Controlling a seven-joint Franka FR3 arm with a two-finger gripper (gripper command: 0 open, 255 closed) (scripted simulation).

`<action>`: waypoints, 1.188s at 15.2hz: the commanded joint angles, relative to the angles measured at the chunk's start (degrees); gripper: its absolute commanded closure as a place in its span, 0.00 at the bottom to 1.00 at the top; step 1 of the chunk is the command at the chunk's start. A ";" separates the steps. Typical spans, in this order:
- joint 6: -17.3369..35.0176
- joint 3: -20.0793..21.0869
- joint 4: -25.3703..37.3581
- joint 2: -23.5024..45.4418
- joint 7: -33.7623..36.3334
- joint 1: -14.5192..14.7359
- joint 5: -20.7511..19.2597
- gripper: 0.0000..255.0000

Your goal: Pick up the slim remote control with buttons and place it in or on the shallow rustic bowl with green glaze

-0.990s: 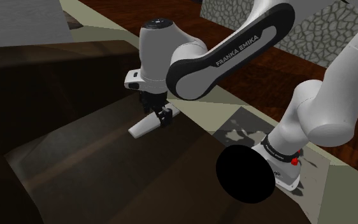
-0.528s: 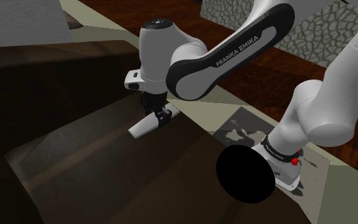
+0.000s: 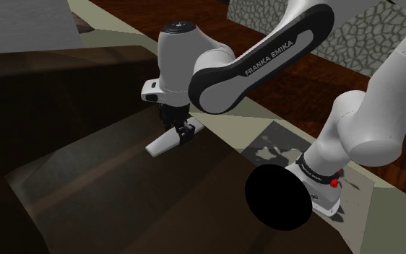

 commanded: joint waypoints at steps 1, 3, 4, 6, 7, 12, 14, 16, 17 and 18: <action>-0.74 0.01 0.24 -0.53 -0.15 -0.01 0.20 1.00; -2.27 0.03 0.79 -1.54 -0.42 -0.03 0.56 1.00; -3.03 0.03 1.08 -2.03 -0.54 -0.04 0.73 1.00; -4.57 0.02 1.69 -2.98 -0.78 -0.05 1.05 1.00; -5.34 0.02 2.02 -3.43 -0.89 -0.06 1.19 1.00; -9.18 -0.05 3.84 -5.52 -1.38 -0.07 1.82 1.00; -10.72 -0.09 4.65 -6.27 -1.54 -0.08 2.03 1.00; -12.26 -0.13 5.51 -6.96 -1.69 -0.09 2.22 1.00; -13.03 -0.16 5.96 -7.29 -1.76 -0.09 2.30 1.00; -13.80 -0.18 6.42 -7.61 -1.83 -0.09 2.38 1.00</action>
